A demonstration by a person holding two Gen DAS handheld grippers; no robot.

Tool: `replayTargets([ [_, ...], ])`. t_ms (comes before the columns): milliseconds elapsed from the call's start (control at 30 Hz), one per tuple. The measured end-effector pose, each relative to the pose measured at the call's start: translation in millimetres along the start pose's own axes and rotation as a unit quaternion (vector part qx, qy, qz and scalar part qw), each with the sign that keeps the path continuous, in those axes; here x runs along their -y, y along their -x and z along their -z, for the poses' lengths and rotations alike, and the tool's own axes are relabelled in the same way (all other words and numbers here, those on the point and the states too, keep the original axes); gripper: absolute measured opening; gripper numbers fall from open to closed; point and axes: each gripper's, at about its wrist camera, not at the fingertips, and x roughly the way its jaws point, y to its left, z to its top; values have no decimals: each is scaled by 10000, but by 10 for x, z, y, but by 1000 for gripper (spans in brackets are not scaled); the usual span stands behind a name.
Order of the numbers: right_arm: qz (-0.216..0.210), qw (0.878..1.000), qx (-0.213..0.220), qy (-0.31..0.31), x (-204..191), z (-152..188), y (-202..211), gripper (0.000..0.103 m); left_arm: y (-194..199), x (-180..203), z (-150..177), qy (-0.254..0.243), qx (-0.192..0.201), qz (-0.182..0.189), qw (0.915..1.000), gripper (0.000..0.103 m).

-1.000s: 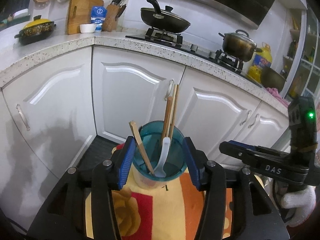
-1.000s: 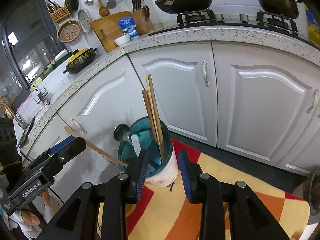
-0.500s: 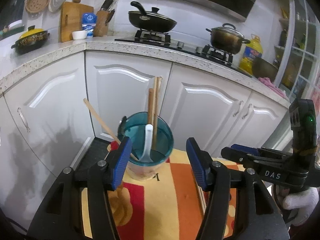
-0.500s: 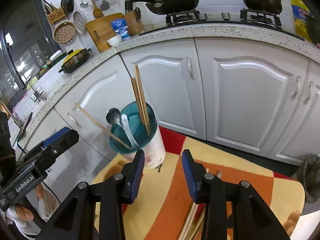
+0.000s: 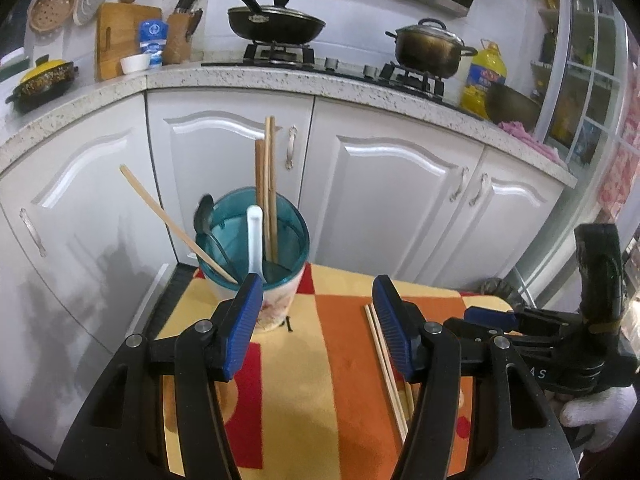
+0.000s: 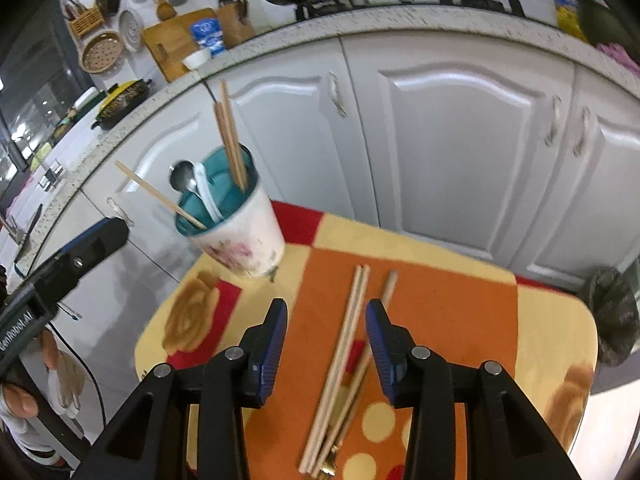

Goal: Organize utensils
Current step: 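Move both tools back down over the remaining chopsticks and fork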

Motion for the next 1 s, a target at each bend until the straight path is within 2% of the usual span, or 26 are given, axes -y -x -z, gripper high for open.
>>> replayTargets([
  [233, 127, 9990, -361, -239, 223, 289, -160, 39, -140, 0, 172, 31, -289, 84, 9995, 57],
  [533, 292, 9939, -990, -395, 460, 653, -451, 39, -442, -21, 555, 64, -915, 105, 9957, 57],
  [767, 369, 9900, -1361, -24, 320, 831, -665, 39, -582, -52, 697, 105, -1191, 82, 9928, 57],
  [1000, 409, 9889, -1409, 246, 170, 845, -738, 35, -614, -69, 695, 164, -1228, 101, 9923, 57],
])
